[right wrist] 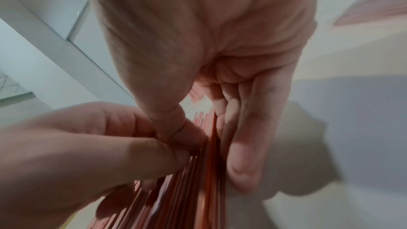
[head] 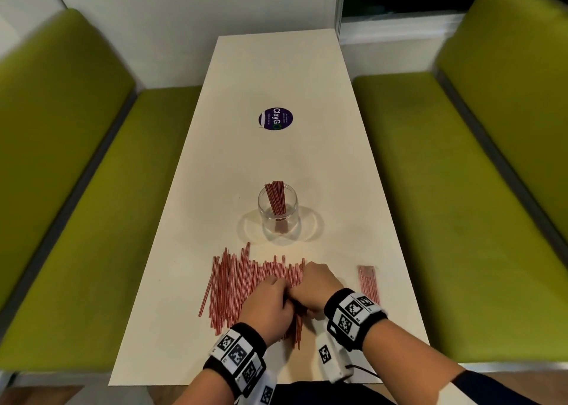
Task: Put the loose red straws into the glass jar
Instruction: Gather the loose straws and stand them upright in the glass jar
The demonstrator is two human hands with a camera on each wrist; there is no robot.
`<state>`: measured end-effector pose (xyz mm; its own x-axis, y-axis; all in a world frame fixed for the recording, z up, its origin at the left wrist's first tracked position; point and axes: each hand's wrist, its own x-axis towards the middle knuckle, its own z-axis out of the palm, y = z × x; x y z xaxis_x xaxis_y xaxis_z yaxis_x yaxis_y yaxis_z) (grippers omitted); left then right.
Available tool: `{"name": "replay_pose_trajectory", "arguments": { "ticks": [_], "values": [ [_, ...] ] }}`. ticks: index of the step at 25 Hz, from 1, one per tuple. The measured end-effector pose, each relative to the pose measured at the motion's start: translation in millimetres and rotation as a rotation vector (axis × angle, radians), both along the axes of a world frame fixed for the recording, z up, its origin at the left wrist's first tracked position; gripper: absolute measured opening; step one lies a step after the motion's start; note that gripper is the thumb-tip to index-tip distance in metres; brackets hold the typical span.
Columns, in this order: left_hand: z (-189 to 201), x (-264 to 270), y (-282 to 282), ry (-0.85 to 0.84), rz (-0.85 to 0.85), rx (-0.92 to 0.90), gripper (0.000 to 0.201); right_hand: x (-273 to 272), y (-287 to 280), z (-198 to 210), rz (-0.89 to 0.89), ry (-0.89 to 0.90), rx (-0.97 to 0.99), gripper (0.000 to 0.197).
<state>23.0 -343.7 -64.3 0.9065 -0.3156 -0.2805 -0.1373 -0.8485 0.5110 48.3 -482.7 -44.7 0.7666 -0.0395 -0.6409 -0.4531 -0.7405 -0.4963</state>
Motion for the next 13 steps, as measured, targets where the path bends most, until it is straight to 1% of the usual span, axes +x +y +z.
{"name": "replay_pose_trajectory", "arguments": {
  "ticks": [3, 6, 11, 13],
  "values": [
    [1.5, 0.5, -0.6, 0.015, 0.022, -0.029, 0.014, 4.5, 0.1, -1.0, 0.110, -0.015, -0.069, 0.017],
    [2.3, 0.1, 0.1, 0.035, 0.046, -0.067, 0.015, 6.8, -2.3, -1.9, 0.127, -0.021, -0.065, 0.020],
    [3.5, -1.6, 5.1, 0.070, 0.160, -0.196, 0.018, 7.5, -20.7, -10.9, 0.041, -0.007, 0.095, 0.027],
    [5.3, -3.4, 7.0, 0.138, 0.241, -0.278, 0.017, 5.2, -31.3, -13.3, -0.019, -0.010, 0.236, 0.029]
  ]
}}
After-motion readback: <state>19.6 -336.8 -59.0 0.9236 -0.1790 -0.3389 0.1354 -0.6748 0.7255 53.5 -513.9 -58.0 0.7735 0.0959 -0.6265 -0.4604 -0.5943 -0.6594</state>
